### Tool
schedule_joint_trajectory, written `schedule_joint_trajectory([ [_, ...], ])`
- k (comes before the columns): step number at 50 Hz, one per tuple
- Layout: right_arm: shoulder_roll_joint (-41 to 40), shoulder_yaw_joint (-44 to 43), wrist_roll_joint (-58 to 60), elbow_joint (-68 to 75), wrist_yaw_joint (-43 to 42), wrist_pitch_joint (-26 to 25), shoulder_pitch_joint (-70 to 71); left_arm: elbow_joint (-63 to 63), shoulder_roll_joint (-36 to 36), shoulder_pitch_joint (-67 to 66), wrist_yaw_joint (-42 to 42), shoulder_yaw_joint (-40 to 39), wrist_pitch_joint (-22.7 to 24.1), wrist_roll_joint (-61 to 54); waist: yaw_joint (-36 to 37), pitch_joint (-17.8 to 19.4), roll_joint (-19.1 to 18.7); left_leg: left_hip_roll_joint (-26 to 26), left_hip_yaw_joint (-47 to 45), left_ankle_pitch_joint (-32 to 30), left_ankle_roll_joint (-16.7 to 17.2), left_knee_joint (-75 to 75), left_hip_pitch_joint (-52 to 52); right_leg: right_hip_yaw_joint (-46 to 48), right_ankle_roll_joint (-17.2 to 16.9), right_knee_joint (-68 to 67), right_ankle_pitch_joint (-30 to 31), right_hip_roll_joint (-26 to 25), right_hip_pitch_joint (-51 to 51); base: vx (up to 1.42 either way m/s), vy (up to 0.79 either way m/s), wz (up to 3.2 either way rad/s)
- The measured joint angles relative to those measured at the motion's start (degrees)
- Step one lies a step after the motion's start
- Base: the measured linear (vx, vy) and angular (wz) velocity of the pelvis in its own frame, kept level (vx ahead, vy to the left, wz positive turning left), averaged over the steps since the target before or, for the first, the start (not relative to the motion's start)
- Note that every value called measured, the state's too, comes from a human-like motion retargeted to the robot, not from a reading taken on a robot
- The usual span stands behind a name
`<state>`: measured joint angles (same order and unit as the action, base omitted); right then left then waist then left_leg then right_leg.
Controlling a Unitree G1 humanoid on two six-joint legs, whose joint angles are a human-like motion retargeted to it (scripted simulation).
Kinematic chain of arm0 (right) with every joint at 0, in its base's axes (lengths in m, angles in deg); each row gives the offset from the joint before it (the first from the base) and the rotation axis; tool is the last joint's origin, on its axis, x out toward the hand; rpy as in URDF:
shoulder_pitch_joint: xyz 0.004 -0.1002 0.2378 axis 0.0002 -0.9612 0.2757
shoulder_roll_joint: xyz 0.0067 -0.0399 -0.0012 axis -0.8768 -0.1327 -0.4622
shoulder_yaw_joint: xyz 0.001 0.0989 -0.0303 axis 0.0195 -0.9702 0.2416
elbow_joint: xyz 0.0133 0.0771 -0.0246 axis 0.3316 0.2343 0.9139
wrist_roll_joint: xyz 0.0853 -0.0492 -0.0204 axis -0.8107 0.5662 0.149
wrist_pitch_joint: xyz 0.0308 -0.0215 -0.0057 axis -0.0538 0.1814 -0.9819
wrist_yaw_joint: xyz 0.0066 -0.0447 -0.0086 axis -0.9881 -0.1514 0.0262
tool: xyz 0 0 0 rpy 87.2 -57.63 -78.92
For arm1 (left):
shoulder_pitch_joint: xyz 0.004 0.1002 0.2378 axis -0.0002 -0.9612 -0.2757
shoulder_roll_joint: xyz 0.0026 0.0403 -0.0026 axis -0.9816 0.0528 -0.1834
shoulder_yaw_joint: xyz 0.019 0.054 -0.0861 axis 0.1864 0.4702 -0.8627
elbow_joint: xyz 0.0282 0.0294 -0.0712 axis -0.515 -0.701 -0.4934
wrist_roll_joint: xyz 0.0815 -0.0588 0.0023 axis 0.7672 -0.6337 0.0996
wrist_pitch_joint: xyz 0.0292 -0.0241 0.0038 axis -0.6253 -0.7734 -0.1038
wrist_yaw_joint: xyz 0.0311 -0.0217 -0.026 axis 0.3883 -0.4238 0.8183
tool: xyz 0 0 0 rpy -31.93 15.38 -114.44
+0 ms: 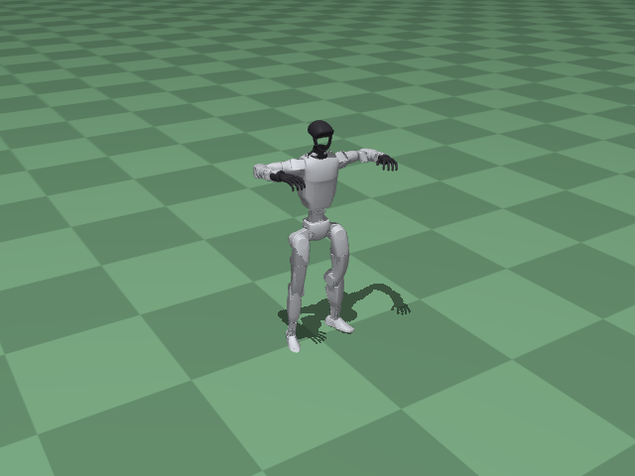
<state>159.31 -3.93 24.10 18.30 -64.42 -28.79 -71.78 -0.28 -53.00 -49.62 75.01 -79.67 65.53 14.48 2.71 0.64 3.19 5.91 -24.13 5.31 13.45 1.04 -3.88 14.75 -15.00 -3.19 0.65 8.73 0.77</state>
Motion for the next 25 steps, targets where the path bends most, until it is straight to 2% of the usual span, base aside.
schedule_joint_trajectory([
  [9,-0.6,-6.1,0.0,-0.3,-0.3,0.1,-6.1,-0.5,-0.1,2.4,0.0,2.8,0.0,0.1,0.8,-0.1,-0.6,0.2,-0.1,0.0,0.1,0.0,0.2,-0.1,0.0,0.1,0.2,-0.2,0.3,0.00,0.00,0.00],
  [25,-1.1,-7.5,0.2,0.5,-0.2,0.0,-7.4,-1.0,0.2,4.2,-0.4,4.6,-0.2,0.4,1.2,-0.2,-0.8,0.3,-0.1,0.1,0.2,-0.1,0.1,0.1,0.0,0.3,0.1,-0.3,0.0,0.00,0.00,0.00],
])
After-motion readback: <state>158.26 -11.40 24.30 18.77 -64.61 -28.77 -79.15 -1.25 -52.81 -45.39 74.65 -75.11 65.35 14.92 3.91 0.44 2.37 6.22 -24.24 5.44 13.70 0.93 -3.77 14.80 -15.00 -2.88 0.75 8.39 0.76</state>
